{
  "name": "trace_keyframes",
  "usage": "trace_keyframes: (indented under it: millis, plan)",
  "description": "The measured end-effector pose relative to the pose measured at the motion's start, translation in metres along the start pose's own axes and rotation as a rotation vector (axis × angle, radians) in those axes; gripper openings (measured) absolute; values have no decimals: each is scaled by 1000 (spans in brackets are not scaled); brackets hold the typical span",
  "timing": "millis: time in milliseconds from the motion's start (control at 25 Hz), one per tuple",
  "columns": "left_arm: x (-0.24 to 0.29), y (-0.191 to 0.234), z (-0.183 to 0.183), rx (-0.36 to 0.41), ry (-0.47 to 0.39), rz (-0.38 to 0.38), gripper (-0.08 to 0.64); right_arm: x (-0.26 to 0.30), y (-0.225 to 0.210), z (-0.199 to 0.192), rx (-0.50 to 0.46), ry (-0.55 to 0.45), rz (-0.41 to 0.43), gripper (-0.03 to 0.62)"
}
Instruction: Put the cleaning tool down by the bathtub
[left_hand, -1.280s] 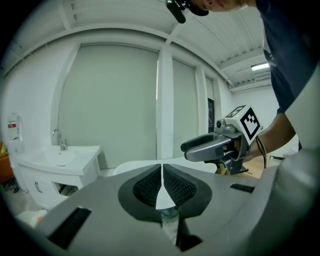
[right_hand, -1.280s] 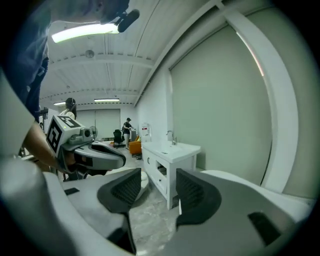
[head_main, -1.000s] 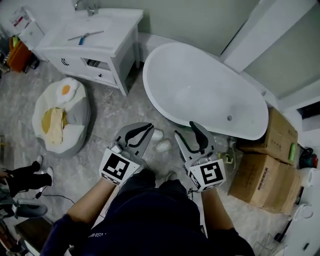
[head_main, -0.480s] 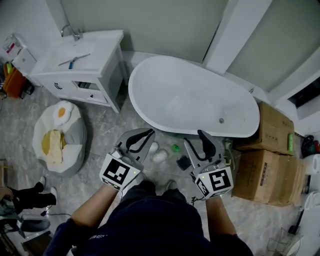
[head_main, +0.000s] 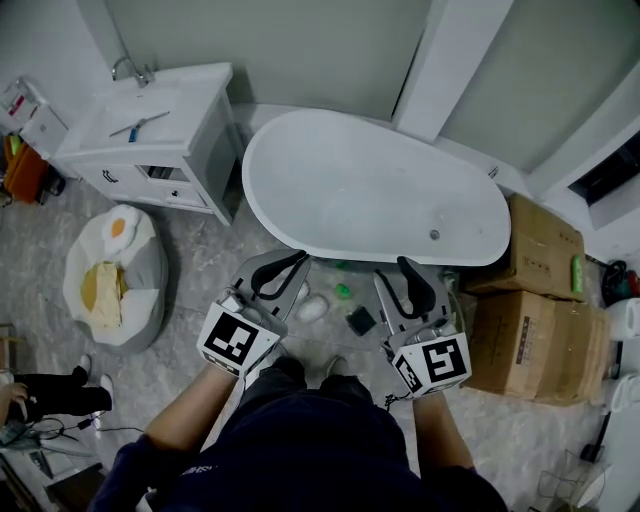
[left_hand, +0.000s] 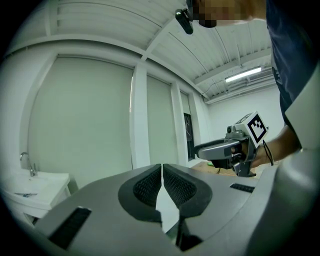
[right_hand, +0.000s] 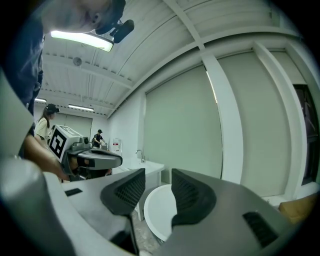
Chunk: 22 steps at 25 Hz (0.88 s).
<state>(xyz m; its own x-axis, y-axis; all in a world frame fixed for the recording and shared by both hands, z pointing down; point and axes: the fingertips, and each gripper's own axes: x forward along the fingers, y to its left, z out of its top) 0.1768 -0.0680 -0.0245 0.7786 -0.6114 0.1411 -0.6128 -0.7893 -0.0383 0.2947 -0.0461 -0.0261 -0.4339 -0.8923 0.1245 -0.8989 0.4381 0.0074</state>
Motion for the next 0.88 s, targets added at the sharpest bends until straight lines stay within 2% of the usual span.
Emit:
trace_keyframes:
  millis: [880]
  plan:
    - [26, -45, 15, -1, -24, -45, 34, -30, -14, 9, 2, -37, 4, 24]
